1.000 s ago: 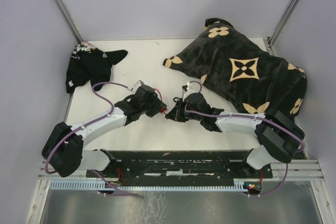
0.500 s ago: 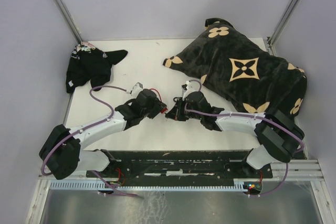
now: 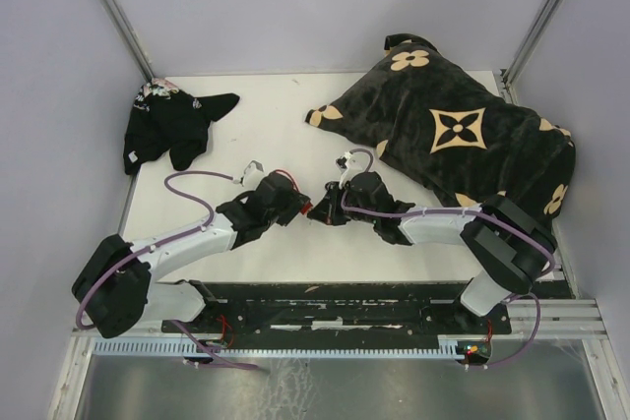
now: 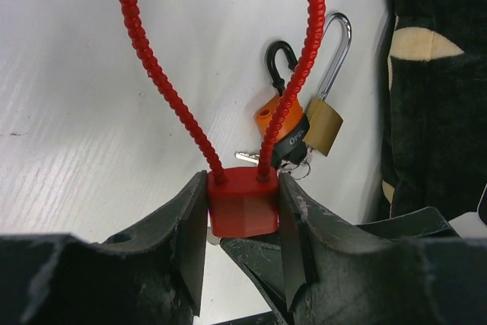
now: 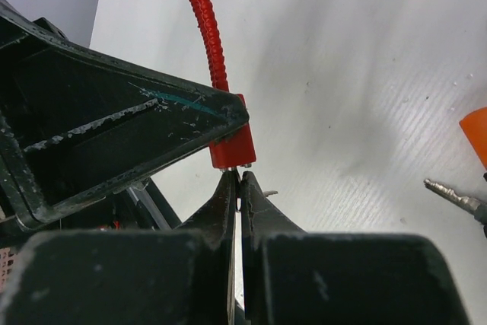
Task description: Unlock with the key
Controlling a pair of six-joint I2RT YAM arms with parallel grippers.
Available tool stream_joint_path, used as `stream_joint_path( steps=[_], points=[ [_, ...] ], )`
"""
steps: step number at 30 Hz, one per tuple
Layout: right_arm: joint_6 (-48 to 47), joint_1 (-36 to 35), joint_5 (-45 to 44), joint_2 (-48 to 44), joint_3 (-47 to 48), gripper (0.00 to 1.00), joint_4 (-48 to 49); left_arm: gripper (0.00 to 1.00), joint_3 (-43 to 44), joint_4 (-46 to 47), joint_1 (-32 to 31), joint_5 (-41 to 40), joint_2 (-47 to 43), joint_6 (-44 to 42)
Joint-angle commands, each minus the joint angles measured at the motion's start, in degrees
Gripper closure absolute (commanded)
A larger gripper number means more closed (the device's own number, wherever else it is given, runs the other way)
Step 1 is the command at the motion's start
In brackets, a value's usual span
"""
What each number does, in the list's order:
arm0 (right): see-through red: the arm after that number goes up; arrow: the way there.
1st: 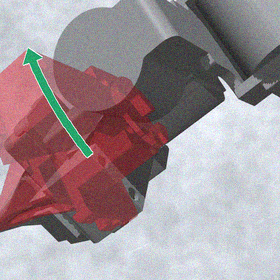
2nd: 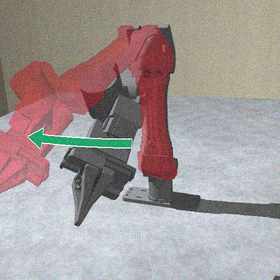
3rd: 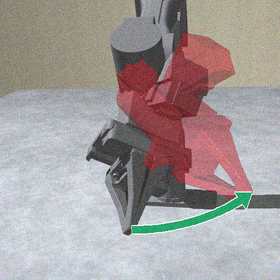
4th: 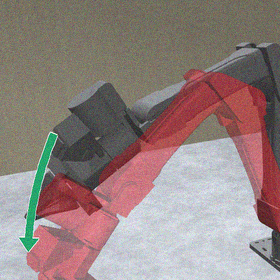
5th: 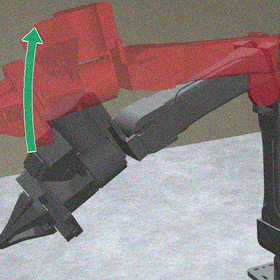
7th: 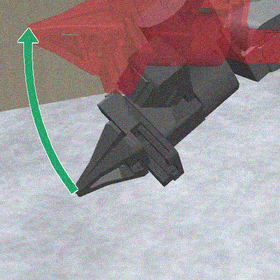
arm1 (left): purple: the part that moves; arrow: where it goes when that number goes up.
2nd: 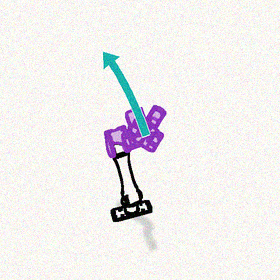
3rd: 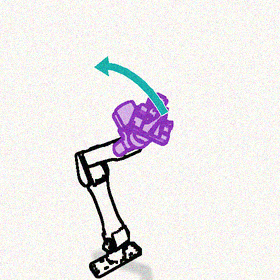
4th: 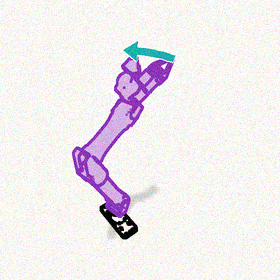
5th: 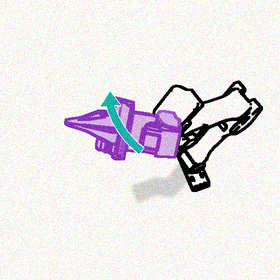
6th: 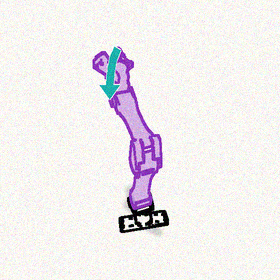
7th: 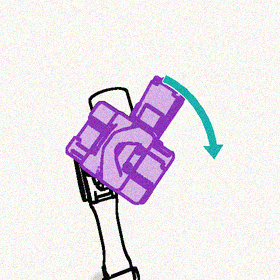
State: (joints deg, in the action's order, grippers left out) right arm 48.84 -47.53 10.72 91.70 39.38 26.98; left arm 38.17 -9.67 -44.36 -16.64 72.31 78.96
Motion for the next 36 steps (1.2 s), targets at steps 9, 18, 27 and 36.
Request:
stream_joint_path(
  steps=[9, 18, 27, 36],
  points=[
    [-5.34, 4.37, 4.36, -0.96, 1.02, 0.92, 18.71, 0.97, -0.37, 1.42, -3.87, 1.87, -6.90, 2.58],
    [-6.96, 4.11, 7.11, -5.21, -1.98, 0.65, 12.20, 0.97, 2.95, -2.30, -1.63, -4.61, -5.68, 0.77],
    [-10.84, 3.65, 6.36, -7.93, -4.31, 0.64, 8.39, 0.97, 4.01, -2.69, -0.16, -3.98, -4.55, 1.30],
    [-11.35, 3.03, 8.04, -6.57, -5.08, 0.66, 9.06, 0.97, 3.71, -2.08, 0.24, -2.78, -4.98, 1.80]
  ],
)
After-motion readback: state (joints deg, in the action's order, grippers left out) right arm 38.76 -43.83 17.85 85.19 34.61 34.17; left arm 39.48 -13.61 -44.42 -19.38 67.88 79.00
